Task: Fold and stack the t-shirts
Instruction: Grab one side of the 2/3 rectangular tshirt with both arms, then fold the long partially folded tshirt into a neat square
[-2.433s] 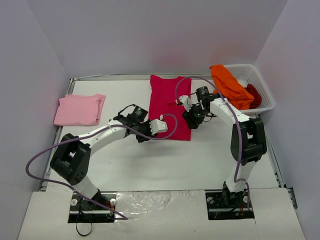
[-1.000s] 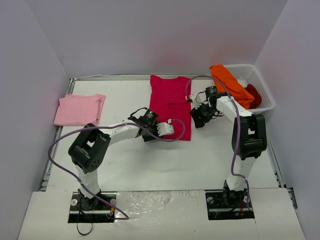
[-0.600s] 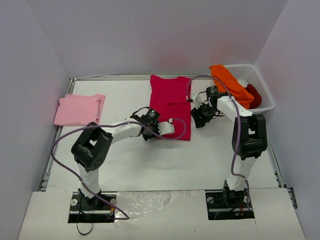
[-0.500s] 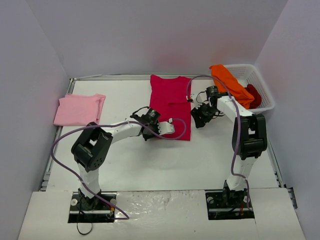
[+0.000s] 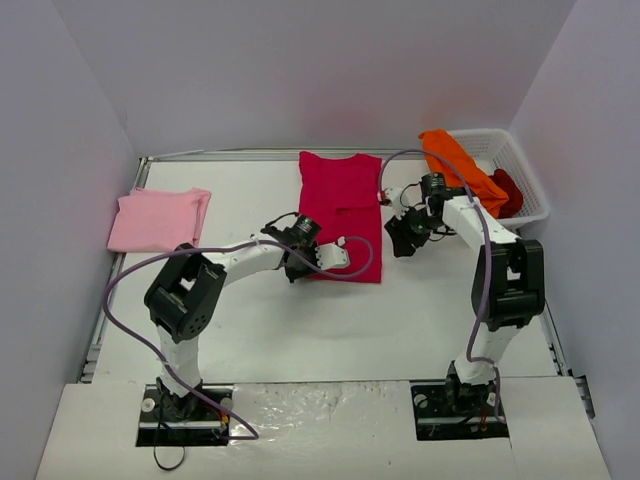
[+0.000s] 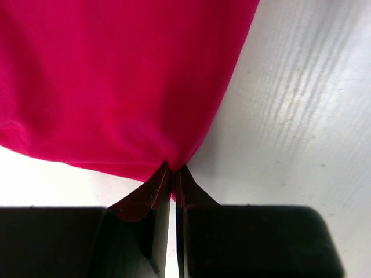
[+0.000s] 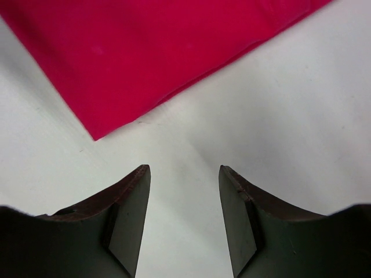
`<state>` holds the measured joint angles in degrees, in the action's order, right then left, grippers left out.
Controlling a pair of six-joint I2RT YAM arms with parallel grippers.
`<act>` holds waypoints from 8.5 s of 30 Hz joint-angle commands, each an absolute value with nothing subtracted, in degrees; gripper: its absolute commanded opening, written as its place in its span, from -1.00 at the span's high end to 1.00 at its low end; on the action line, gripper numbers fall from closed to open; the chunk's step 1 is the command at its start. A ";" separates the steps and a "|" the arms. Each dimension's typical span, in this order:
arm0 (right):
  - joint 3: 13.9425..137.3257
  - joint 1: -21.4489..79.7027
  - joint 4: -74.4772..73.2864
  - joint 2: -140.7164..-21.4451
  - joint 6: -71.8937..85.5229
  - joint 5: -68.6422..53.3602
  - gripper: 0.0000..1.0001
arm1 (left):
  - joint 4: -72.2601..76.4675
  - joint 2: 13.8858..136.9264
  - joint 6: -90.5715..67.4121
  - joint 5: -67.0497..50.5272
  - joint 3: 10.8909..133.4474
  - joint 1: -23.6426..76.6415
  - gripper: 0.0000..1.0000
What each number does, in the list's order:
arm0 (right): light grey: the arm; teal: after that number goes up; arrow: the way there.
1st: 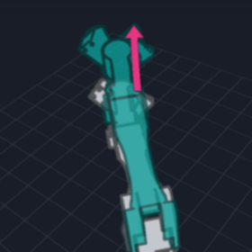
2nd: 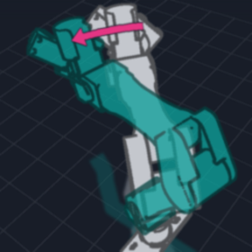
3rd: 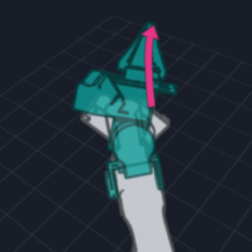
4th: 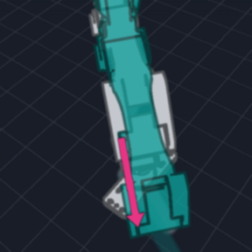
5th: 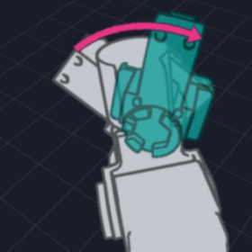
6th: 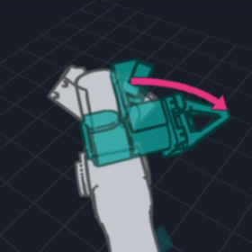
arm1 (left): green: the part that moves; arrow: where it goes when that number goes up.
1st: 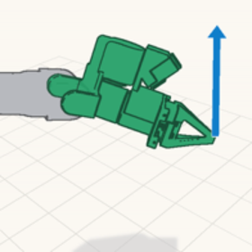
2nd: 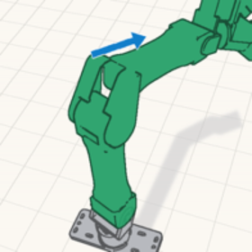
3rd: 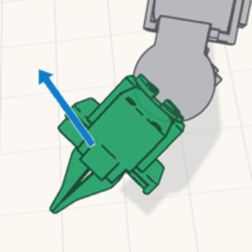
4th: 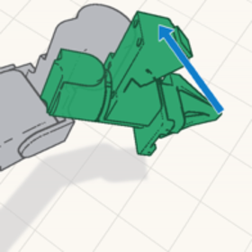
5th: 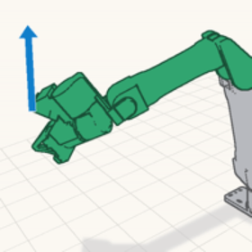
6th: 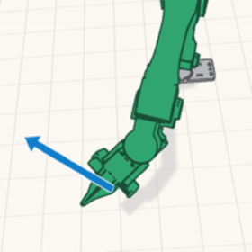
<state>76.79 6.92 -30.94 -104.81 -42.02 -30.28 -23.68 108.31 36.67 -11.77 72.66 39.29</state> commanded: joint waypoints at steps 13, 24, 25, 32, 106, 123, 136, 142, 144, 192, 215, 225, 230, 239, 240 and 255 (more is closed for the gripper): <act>62.50 7.12 -31.99 -86.49 -57.30 -40.69 -0.02 | -31.90 103.27 30.67 -33.83 72.86 33.14 0.95; 52.82 17.57 -22.51 -83.49 -58.18 -31.12 -0.03 | -35.77 104.94 30.85 -37.97 73.83 30.59 0.95; 52.56 18.45 -21.98 -84.02 -57.92 -29.81 -0.03 | -35.95 105.12 30.85 -37.88 74.00 30.50 0.95; 51.33 21.88 -16.79 -84.29 -57.22 -28.31 -0.08 | -36.56 106.08 30.15 -37.97 74.97 30.50 0.95; 58.35 33.31 -46.40 -83.94 -59.23 -37.79 1.00 | -51.49 86.31 47.00 -58.09 62.31 31.55 0.95; 62.22 33.57 -59.85 -80.86 -67.67 -42.89 1.00 | -67.41 84.99 59.85 -61.08 66.97 35.07 0.95; 68.99 33.40 -63.19 -81.83 -67.59 -40.08 1.00 | -68.82 85.34 59.77 -57.84 71.98 35.07 0.95; 72.06 32.34 -63.46 -82.88 -67.76 -37.97 1.00 | -68.64 86.31 58.27 -55.90 75.40 34.89 0.95; 73.47 31.73 -63.46 -83.14 -68.03 -37.36 1.00 | -68.99 86.74 58.01 -54.94 76.46 34.81 0.95; 103.44 20.13 -52.56 -107.22 -68.64 -37.62 1.00 | -63.37 100.90 52.65 -44.03 101.16 22.76 0.95; 121.89 17.75 -49.66 -125.59 -67.50 -39.55 1.00 | -58.01 111.61 49.66 -43.42 107.84 18.55 0.95; 130.77 17.05 -48.69 -135.34 -66.18 -40.60 1.00 | -52.74 117.50 46.15 -40.96 109.77 17.05 0.95; 133.94 16.79 -47.81 -139.91 -64.95 -40.87 0.77 | -50.63 121.11 43.77 -39.47 111.36 16.61 0.93; 133.77 16.35 -41.31 -139.22 -60.03 -40.52 -0.24 | -44.39 120.68 37.97 -35.42 111.09 16.35 -0.13; 133.07 16.35 -40.44 -138.35 -58.90 -40.52 -0.30 | -44.04 120.15 36.66 -34.90 111.09 16.35 -0.15; 111.98 17.57 -33.75 -116.90 -51.25 -28.14 -0.33 | -35.68 104.60 22.17 -25.06 99.24 16.35 -0.59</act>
